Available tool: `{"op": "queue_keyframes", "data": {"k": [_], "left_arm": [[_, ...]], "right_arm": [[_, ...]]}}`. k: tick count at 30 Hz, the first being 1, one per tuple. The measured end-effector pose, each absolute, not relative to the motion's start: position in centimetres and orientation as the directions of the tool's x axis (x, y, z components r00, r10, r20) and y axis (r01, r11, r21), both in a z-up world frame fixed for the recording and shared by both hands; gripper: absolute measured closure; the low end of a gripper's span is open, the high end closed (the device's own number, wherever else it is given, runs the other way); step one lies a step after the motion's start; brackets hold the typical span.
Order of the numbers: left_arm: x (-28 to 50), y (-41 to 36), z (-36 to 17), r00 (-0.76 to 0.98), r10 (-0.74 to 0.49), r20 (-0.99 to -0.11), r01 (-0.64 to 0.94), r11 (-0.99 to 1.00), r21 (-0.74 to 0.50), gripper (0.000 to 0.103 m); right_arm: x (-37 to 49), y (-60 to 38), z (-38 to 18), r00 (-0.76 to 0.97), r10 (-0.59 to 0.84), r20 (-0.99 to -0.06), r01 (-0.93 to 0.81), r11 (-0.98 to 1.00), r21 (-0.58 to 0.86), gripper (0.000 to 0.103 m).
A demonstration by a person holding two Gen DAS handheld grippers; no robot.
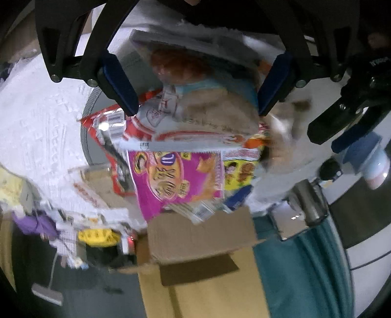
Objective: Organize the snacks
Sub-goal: 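Grasp the white-red shrimp flakes bag with the right gripper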
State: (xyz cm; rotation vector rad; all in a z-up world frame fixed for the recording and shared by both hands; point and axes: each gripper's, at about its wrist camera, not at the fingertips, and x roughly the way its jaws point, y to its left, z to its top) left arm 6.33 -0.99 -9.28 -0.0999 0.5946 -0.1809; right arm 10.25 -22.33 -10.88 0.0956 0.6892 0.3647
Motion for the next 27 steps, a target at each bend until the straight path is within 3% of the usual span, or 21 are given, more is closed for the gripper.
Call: {"op": "queue_keyframes", "data": {"k": [5,8,13,20,27], "left_arm": [[8.9,-1.5,-11.1,0.741,-0.228,-0.632,0.131,0.972,-0.197,0.001],[9.5,-1.1,-11.9,0.713,-0.172,-0.679,0.076,0.983,-0.17,0.005],[8.1,0.2,-10.4,0.755,-0.132,-0.642,0.044,0.988,-0.151,0.006],[7.3,1.3,-11.8,0.71,-0.107,-0.695,-0.007,0.987,-0.16,0.005],[9.1,2.5,-13.8,0.657,-0.162,-0.737,-0.052,0.965,-0.258,0.006]], "right_arm": [[11.8,-23.5,-10.9,0.696,0.392,-0.601,-0.303,0.92,0.249,0.016],[12.7,-23.9,-10.8,0.687,0.416,-0.595,-0.33,0.909,0.255,0.017],[12.8,-24.5,-9.3,0.696,0.451,-0.558,-0.383,0.891,0.242,0.017],[12.5,-24.6,-8.3,0.707,0.474,-0.525,-0.425,0.878,0.22,0.017],[11.7,-24.5,-8.1,0.714,0.483,-0.506,-0.437,0.873,0.217,0.017]]}}
